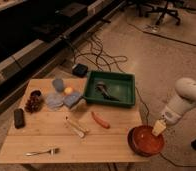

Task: Stack bowls into tray

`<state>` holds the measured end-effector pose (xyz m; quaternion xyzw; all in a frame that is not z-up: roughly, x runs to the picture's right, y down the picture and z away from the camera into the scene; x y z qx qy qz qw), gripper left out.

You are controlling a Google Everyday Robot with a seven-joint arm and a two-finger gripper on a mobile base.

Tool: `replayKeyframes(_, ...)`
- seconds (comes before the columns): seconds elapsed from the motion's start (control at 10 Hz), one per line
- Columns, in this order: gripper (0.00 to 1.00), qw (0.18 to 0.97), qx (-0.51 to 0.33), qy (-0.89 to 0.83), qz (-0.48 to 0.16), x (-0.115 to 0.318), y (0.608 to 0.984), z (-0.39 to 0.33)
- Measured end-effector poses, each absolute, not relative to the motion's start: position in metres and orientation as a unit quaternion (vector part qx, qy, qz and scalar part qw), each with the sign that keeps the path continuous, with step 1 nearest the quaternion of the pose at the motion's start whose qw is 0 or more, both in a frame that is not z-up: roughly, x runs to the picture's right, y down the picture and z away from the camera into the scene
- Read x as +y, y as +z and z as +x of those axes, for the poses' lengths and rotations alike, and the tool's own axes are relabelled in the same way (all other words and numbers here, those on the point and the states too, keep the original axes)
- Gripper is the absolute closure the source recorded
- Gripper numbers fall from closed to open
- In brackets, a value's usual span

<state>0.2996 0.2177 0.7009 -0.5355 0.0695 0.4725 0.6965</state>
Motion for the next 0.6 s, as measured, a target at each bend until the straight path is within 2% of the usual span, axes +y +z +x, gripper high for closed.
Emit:
replayKeyframes(0.3, 0.25, 0.693, 0.071, 0.475, -0.537, 0.2174, 0.7017, 0.3039)
replayKeyframes(0.4, 0.20, 0.693, 0.071, 0.476, -0.538, 0.2162, 0.7018, 0.3040)
replayKeyframes(0.6, 0.20, 0.690, 0.067, 0.477, -0.540, 0.2144, 0.7023, 0.3024)
